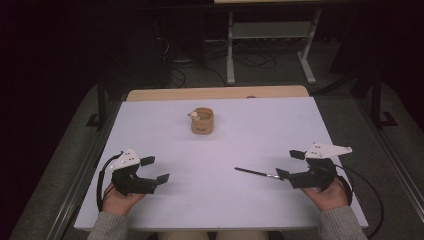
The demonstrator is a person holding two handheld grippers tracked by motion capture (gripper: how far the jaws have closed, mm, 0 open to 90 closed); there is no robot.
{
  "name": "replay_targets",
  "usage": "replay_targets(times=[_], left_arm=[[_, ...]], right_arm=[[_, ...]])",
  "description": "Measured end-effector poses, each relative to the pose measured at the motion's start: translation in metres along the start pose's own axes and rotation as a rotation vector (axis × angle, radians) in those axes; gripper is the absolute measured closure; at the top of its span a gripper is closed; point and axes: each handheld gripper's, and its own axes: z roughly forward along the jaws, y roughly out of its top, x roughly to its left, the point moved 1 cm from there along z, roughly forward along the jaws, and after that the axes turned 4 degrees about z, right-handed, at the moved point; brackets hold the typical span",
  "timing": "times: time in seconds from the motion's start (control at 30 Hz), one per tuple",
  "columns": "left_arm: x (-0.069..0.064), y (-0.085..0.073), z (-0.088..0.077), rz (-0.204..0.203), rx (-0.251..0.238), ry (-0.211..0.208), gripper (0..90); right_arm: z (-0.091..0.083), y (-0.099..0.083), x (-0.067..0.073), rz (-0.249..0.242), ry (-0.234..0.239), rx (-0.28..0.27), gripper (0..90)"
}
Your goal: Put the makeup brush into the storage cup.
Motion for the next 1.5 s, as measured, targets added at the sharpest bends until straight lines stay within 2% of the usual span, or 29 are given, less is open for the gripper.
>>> replay_targets(times=[0.2,0.47,0.8,0.97,1.1,1.17,1.2,1.3,1.37,1.5], left_arm=[[-0.003,0.001,0.001,0.003,0.001,-0.005,15.7],[-0.004,0.002,0.001,0.005,-0.004,-0.008,15.7],[-0.004,0.0,0.002,0.011,0.008,-0.006,15.8],[-0.004,0.001,0.001,0.008,0.0,-0.006,15.8],[-0.003,0.001,0.0,0.004,-0.001,-0.001,15.8],[-0.002,0.001,0.0,0.004,0.0,-0.002,15.8],[-0.002,0.001,0.0,0.004,0.0,-0.001,15.8],[-0.002,0.001,0.0,0.003,-0.001,-0.002,15.8],[-0.002,0.001,0.0,0.003,-0.001,-0.003,15.8],[-0.002,0.001,0.0,0.003,-0.001,-0.002,15.8]], right_arm=[[0.001,0.007,0.001,-0.003,0.021,0.022,20.0],[0.011,0.013,0.003,-0.016,0.043,0.095,20.3],[0.023,0.039,0.003,-0.088,0.074,0.173,27.1],[0.028,0.048,-0.002,-0.086,0.093,0.191,29.2],[0.036,0.054,-0.007,-0.076,0.136,0.218,33.5],[0.038,0.055,-0.007,-0.07,0.143,0.22,34.4],[0.041,0.058,-0.008,-0.072,0.151,0.238,35.4],[0.044,0.06,-0.007,-0.075,0.16,0.243,36.0],[0.049,0.063,-0.004,-0.097,0.16,0.265,37.0],[0.055,0.062,-0.003,-0.107,0.166,0.296,38.9]])
